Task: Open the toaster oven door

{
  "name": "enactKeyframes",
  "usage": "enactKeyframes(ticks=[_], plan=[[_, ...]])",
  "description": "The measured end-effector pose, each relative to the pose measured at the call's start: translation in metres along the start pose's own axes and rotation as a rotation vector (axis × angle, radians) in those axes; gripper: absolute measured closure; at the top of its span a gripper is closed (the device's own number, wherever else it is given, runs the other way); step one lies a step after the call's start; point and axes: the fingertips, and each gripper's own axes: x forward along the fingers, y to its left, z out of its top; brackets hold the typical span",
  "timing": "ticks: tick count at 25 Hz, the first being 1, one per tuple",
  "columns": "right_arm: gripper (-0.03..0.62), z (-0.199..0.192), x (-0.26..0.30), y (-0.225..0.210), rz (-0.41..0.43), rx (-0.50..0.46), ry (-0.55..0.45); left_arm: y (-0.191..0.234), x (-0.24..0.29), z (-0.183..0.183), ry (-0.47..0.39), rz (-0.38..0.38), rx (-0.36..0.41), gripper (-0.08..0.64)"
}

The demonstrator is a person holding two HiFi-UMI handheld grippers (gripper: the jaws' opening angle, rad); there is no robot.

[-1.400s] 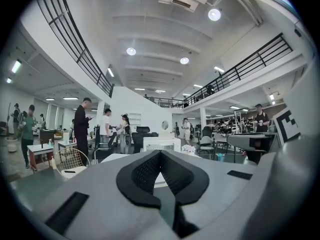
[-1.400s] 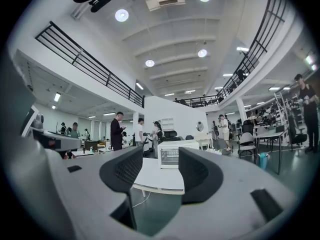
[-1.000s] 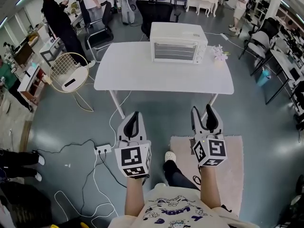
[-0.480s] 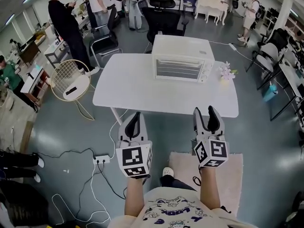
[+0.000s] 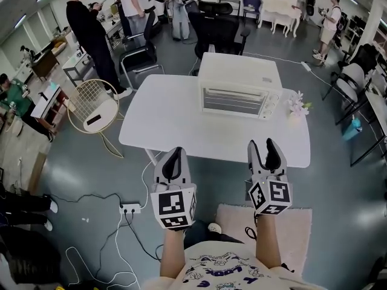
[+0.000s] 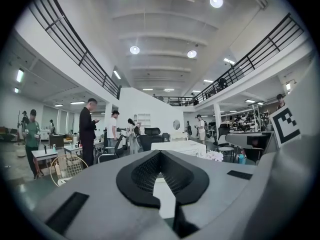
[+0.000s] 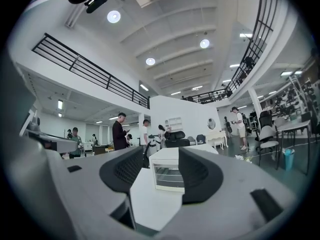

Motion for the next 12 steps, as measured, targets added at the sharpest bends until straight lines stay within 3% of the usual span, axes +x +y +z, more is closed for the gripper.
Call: enactKeyframes(ticks=[12], plan=[[0.37,-0.015,0.079,-0.013,-0.02,0.022,0.023,0.025,0.081,-0.008,0.025,-0.011,-0.003,0.555]])
